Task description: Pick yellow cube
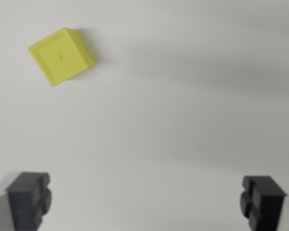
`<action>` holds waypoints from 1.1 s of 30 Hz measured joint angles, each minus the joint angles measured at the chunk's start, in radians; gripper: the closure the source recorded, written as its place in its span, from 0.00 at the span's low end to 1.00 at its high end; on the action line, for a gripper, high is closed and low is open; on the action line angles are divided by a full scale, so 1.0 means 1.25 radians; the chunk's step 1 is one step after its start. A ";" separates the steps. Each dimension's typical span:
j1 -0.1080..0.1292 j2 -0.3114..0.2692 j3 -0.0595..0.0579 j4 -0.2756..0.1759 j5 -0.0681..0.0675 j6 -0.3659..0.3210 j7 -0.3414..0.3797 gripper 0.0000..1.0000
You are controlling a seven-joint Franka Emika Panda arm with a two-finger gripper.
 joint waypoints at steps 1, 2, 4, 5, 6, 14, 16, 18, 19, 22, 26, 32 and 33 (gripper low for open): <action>0.002 0.003 0.000 -0.001 0.000 0.004 -0.003 0.00; 0.003 0.006 0.000 -0.002 0.000 0.008 -0.005 0.00; 0.007 0.013 0.000 -0.004 0.000 0.017 -0.011 0.00; 0.009 0.017 0.000 -0.005 0.000 0.021 -0.013 0.00; 0.011 0.020 0.000 -0.006 0.000 0.025 -0.016 0.00; 0.024 0.048 0.000 -0.010 0.000 0.058 -0.037 0.00; 0.028 0.056 0.000 -0.011 0.000 0.066 -0.043 0.00; 0.031 0.063 0.000 -0.011 0.000 0.074 -0.048 0.00; 0.033 0.067 0.000 -0.012 0.000 0.078 -0.051 0.00; 0.038 0.079 0.000 -0.012 0.000 0.089 -0.059 0.00; 0.045 0.095 0.000 -0.011 -0.001 0.104 -0.070 0.00; 0.055 0.120 0.000 -0.010 -0.001 0.127 -0.086 0.00; 0.057 0.124 0.000 -0.009 -0.001 0.130 -0.089 0.00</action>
